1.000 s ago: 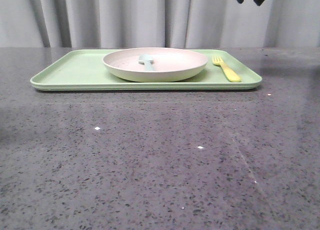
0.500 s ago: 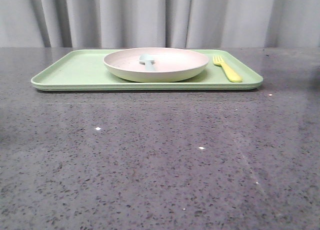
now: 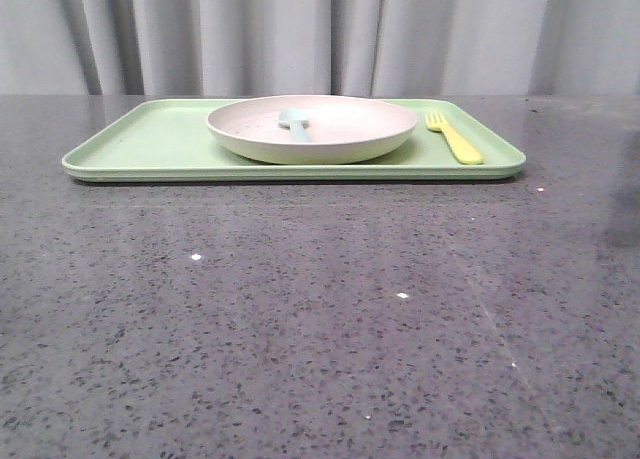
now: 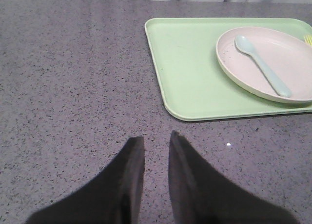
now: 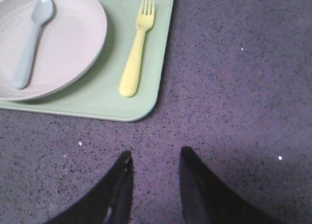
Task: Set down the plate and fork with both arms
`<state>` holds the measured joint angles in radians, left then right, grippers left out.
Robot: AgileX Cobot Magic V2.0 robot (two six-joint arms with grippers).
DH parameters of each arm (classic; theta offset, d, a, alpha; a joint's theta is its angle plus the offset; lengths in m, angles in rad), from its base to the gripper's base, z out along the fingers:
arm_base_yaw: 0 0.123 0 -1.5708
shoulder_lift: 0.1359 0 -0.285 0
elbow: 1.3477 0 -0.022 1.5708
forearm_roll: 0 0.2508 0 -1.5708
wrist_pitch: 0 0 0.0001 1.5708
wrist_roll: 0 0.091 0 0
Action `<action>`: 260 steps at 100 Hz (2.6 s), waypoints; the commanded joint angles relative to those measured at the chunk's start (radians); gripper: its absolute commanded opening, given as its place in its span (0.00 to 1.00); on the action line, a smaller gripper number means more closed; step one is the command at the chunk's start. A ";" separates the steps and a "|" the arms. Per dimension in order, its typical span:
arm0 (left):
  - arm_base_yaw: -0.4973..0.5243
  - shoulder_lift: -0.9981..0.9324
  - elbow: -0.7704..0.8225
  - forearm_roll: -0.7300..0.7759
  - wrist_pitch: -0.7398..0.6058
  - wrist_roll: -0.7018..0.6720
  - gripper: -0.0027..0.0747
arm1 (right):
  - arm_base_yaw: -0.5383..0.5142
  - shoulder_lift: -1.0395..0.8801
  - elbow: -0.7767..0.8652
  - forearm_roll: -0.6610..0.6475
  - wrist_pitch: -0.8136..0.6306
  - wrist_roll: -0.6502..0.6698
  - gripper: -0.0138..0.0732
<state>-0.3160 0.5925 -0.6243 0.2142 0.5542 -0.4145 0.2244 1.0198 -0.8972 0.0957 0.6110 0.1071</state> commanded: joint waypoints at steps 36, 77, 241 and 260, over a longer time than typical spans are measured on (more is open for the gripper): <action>0.002 -0.132 0.086 0.012 -0.127 -0.011 0.01 | -0.006 -0.340 0.230 -0.011 -0.208 -0.011 0.10; 0.002 -0.283 0.175 0.014 -0.141 -0.009 0.01 | -0.006 -0.594 0.403 -0.011 -0.291 -0.011 0.10; 0.281 -0.435 0.413 -0.189 -0.456 0.407 0.01 | -0.006 -0.615 0.404 -0.011 -0.282 -0.011 0.10; 0.343 -0.531 0.498 -0.199 -0.502 0.414 0.01 | -0.006 -0.615 0.404 -0.011 -0.282 -0.011 0.10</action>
<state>0.0038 0.0836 -0.1339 0.0322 0.1629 -0.0083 0.2244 0.4015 -0.4682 0.0957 0.4076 0.1036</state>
